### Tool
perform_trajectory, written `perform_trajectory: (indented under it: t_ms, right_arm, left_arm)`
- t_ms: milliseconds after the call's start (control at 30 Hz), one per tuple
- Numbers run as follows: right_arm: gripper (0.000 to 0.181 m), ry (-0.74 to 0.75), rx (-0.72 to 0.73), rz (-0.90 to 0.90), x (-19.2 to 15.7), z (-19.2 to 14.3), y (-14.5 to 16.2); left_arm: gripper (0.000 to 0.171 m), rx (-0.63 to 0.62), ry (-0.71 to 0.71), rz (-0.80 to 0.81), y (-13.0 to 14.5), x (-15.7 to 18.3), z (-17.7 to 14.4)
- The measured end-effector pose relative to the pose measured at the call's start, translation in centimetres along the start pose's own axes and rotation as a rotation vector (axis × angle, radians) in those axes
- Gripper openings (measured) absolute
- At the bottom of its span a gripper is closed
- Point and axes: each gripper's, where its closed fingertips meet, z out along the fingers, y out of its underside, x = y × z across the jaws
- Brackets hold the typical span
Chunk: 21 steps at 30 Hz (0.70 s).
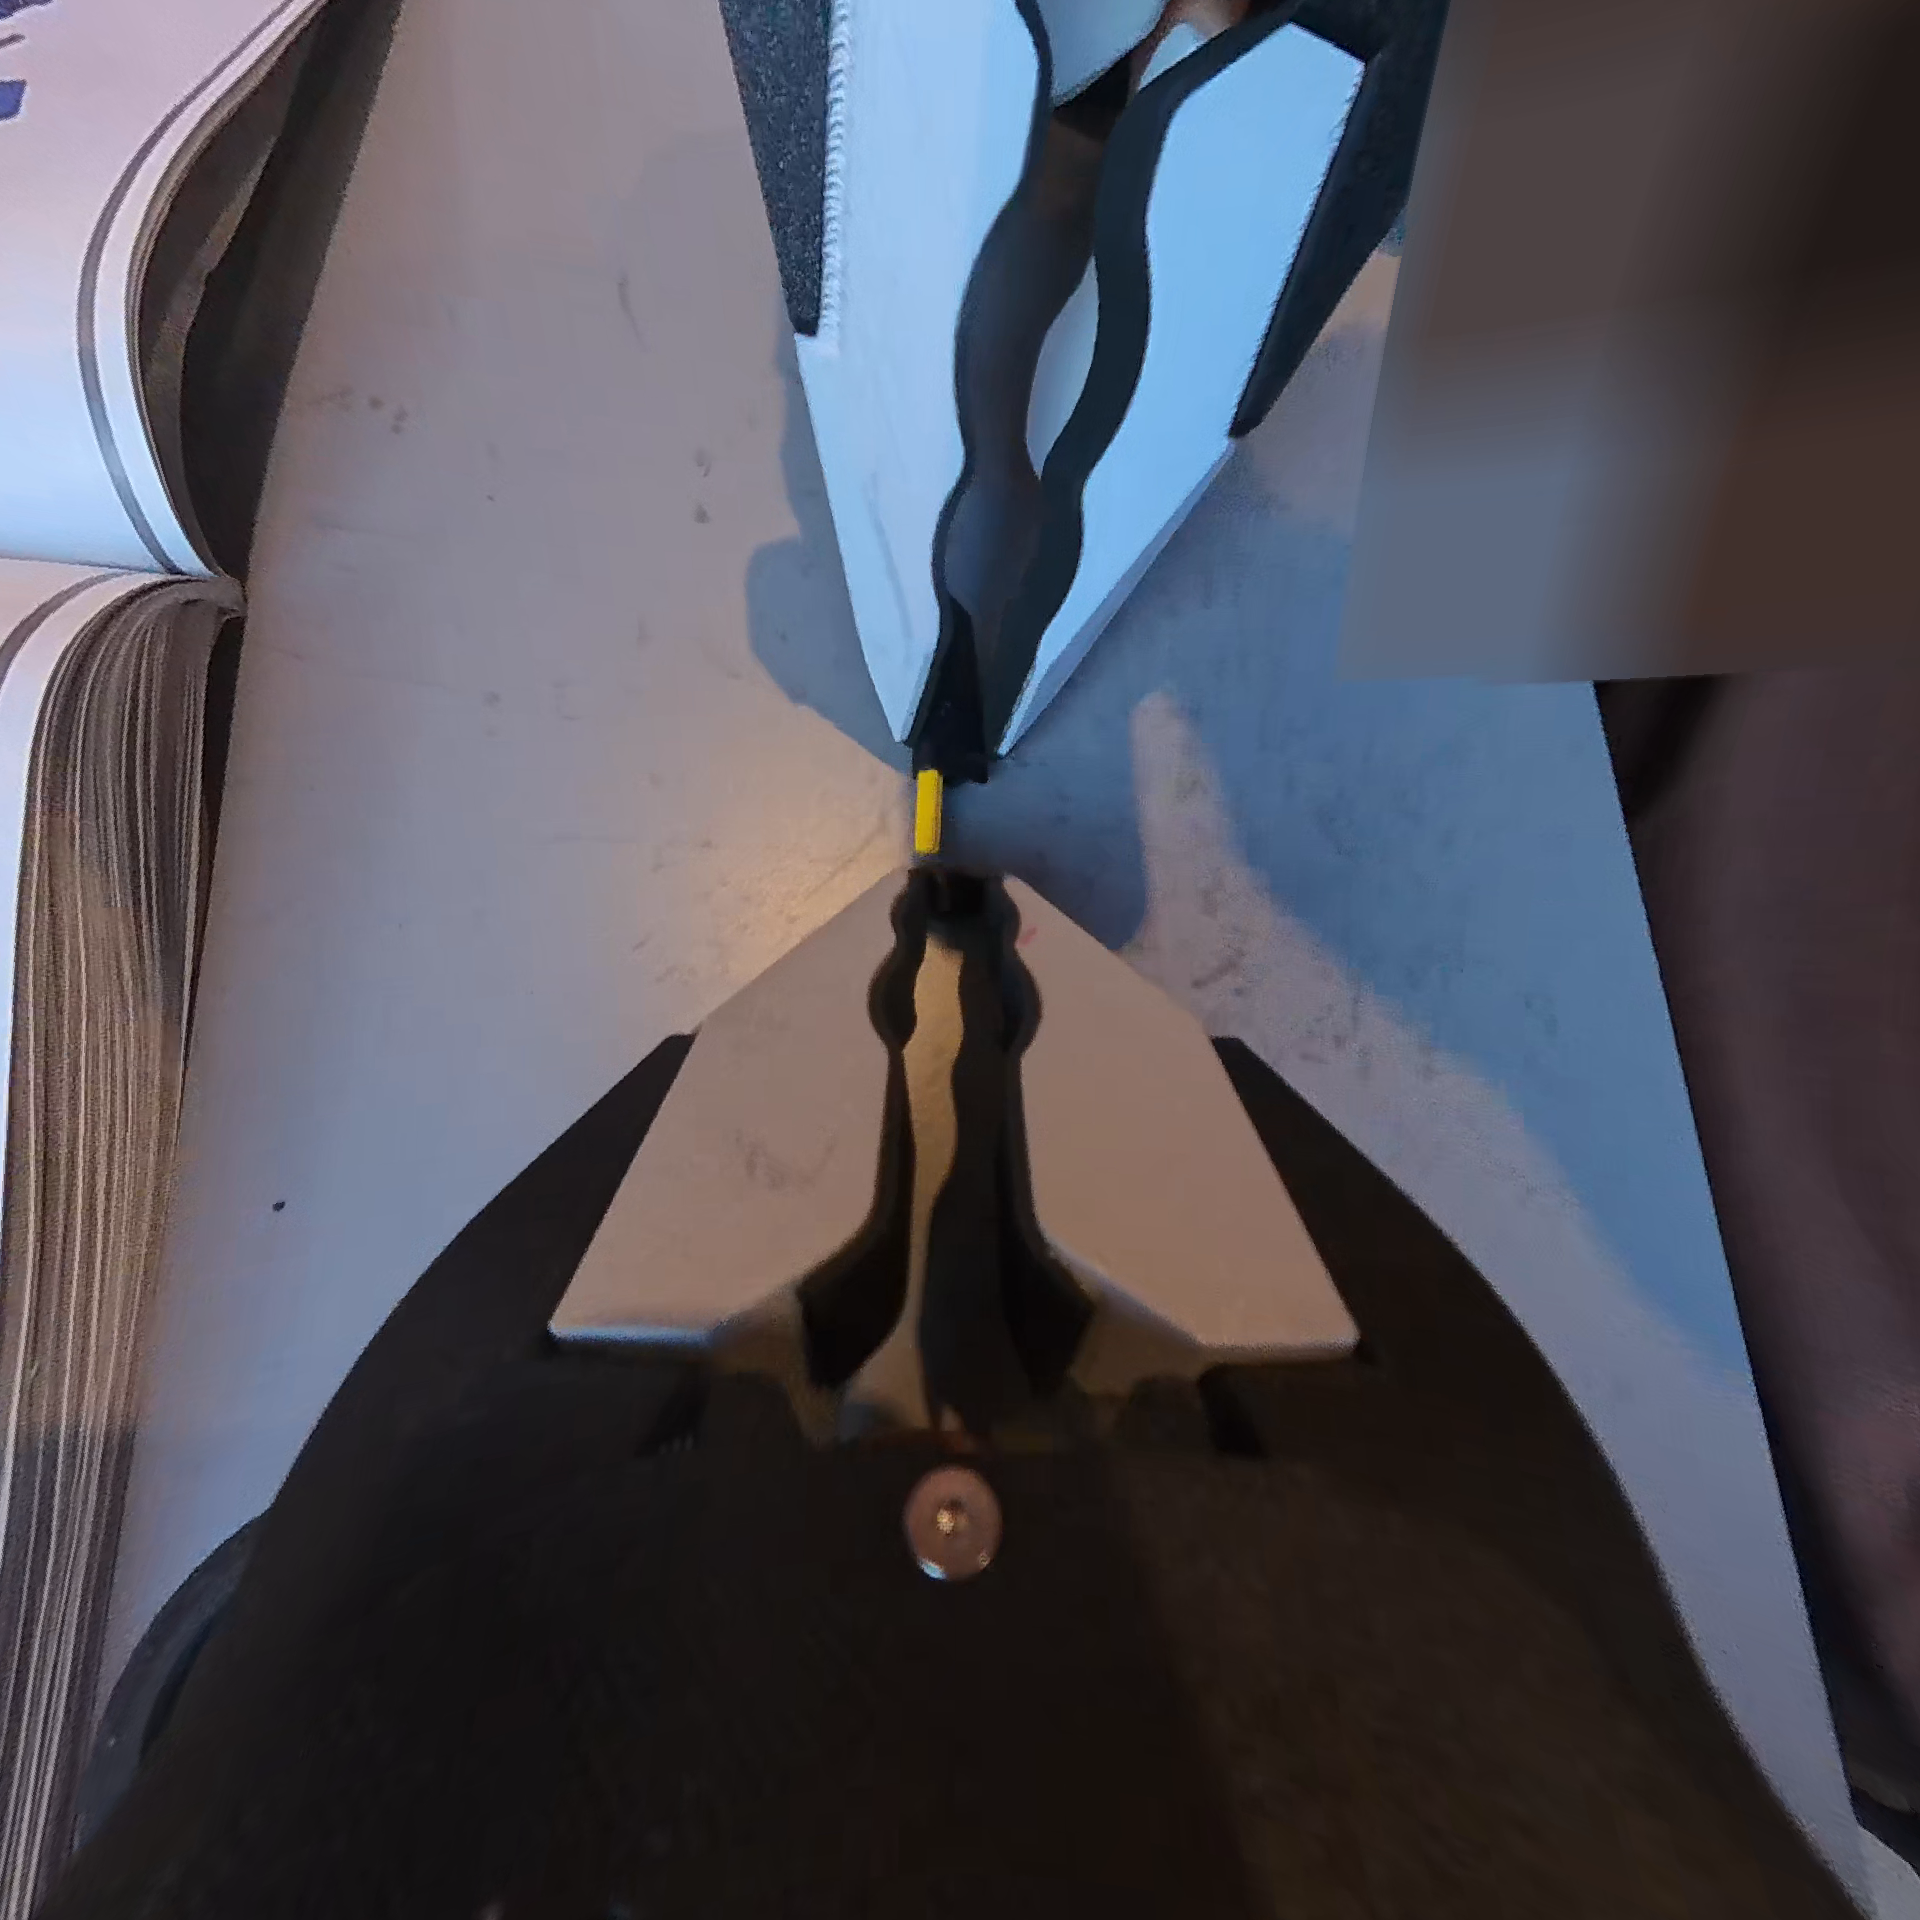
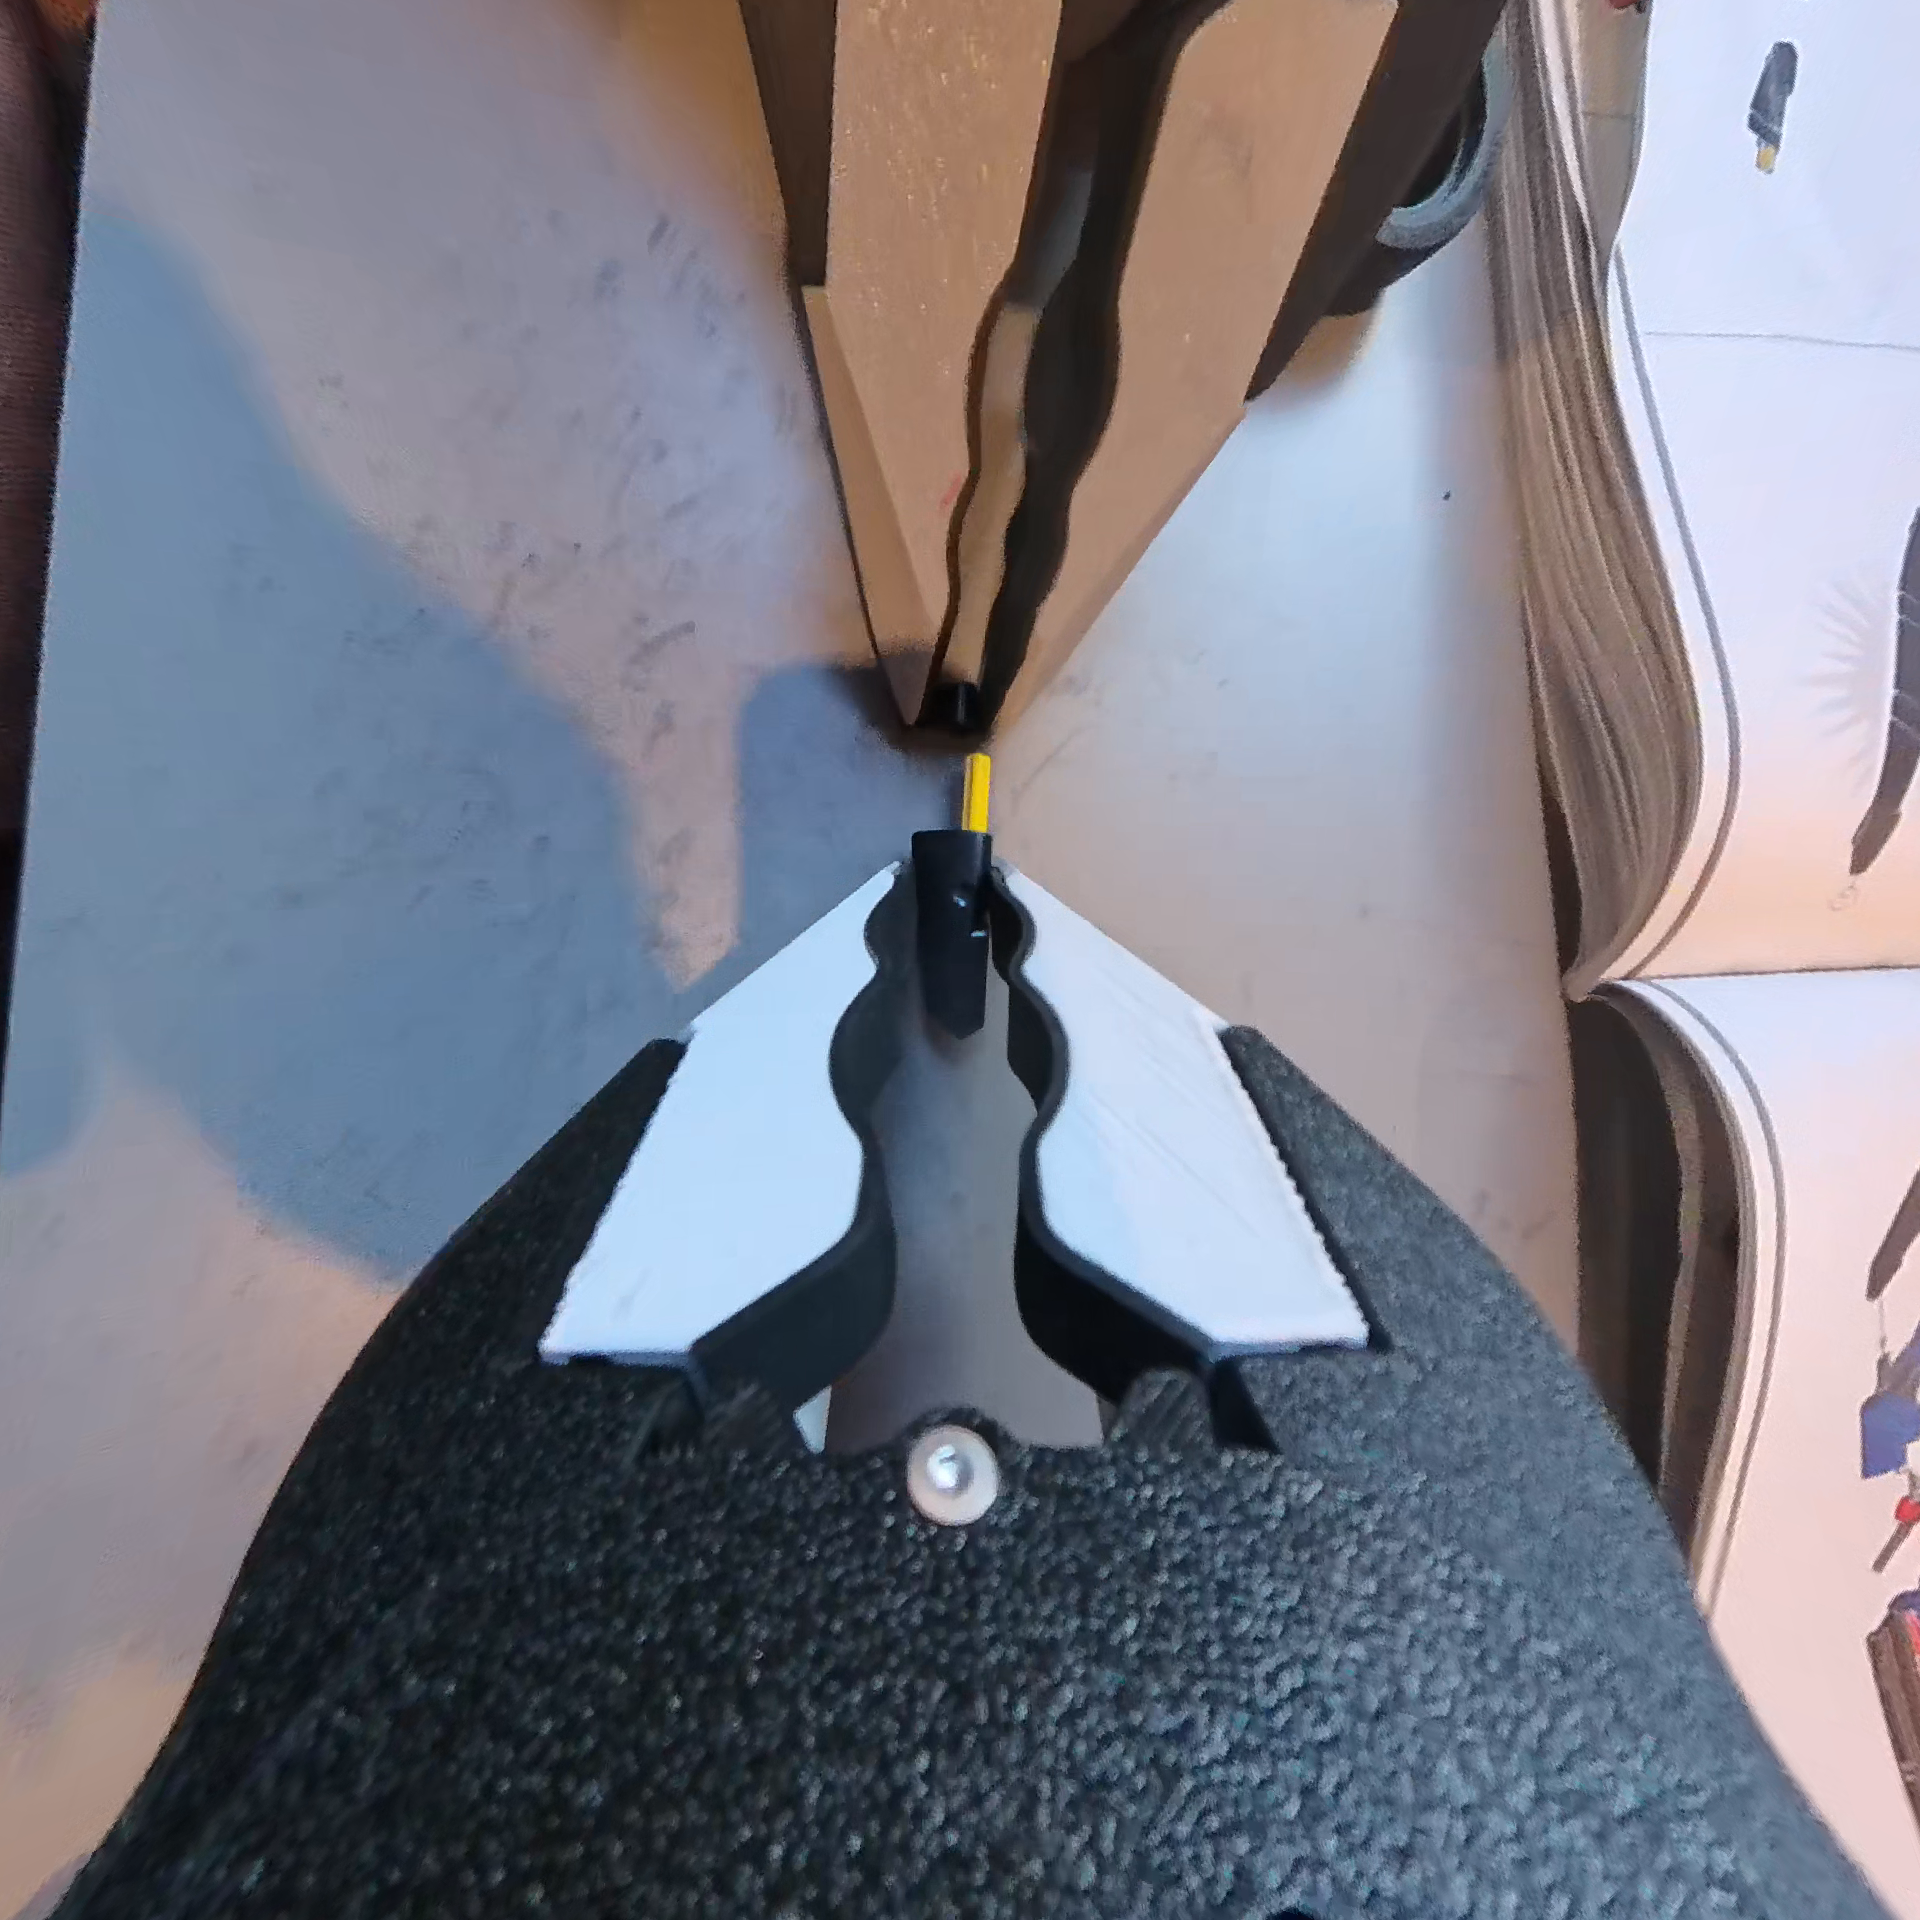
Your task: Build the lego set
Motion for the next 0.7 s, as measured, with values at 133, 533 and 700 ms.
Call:
perform_trajectory:
  t_ms: [133, 533, 700]
  right_arm:
    - [0.012, -0.007, 0.023, -0.011, -0.21, -0.21, -0.42]
    - [0.012, -0.033, 0.019, 0.003, -0.32, 0.28, -0.32]
    - [0.012, -0.037, 0.02, 0.003, -0.31, 0.38, -0.41]
  left_arm:
    - [0.008, 0.0, 0.003, -0.006, 0.0, 0.0, 0.01]
    - [0.008, -0.001, 0.015, -0.021, 0.03, 0.0, 0.01]
    - [0.009, -0.001, 0.017, -0.022, 0.03, 0.01, 0.02]
